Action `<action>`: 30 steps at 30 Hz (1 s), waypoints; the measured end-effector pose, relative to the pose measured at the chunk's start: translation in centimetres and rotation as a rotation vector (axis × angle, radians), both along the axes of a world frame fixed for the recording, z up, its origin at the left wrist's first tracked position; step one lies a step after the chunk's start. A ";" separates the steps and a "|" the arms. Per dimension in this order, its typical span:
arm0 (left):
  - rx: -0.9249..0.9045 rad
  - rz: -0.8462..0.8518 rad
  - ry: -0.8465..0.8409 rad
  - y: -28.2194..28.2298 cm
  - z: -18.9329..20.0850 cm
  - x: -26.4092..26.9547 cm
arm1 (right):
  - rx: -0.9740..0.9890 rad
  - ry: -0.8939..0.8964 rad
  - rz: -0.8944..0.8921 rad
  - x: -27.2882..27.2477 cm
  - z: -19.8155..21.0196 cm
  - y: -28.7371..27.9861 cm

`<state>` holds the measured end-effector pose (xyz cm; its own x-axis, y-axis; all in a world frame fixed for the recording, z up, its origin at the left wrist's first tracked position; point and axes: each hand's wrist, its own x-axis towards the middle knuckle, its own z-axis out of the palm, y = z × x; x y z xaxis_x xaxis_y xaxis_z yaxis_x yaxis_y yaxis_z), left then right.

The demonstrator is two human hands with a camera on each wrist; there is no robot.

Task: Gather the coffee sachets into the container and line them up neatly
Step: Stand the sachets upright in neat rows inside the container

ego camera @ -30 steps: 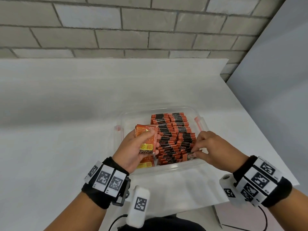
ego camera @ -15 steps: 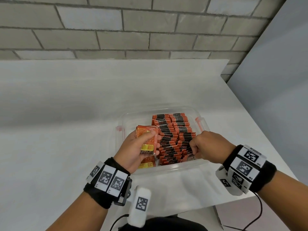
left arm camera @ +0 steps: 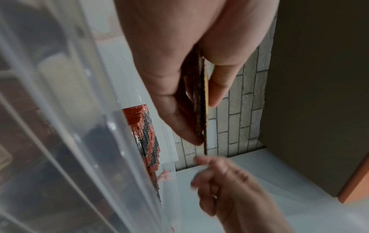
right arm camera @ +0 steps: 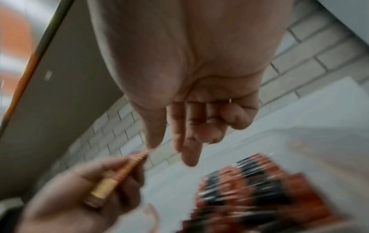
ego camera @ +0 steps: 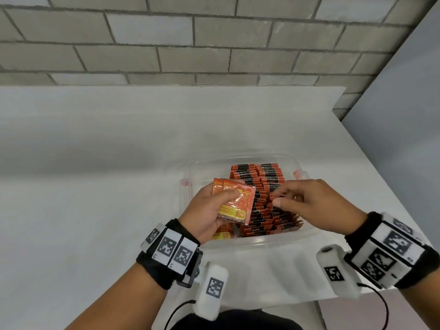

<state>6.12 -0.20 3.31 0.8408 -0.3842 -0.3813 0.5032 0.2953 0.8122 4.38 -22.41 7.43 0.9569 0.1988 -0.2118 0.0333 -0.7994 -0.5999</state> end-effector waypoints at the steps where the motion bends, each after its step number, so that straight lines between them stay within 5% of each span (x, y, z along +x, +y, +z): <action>1: 0.006 -0.015 -0.021 -0.2 0.0 -0.1 | 0.105 -0.027 -0.027 -0.1 0.4 0.9; 5: -0.001 -0.039 -0.076 -0.8 0.3 -0.4 | 0.158 -0.060 0.058 0.4 1.0 3.1; 11: -0.082 0.036 -0.012 -0.5 0.4 0.1 | 0.250 -0.301 -0.041 2.1 2.1 2.7; 17: -0.169 0.083 -0.019 -0.1 0.3 0.2 | 0.046 -0.354 0.225 0.2 0.0 4.3; 25: -0.125 0.032 -0.091 -0.4 0.2 0.4 | 0.180 -0.346 -0.083 0.7 -0.8 3.6; 30: -0.055 -0.027 -0.169 -0.9 0.1 0.3 | 0.137 -0.364 0.179 1.2 -0.1 3.0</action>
<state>6.47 -1.13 3.40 0.8802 -0.4238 -0.2135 0.3694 0.3296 0.8688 5.62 -19.37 7.35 0.9123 0.3708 0.1735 0.3932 -0.6754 -0.6239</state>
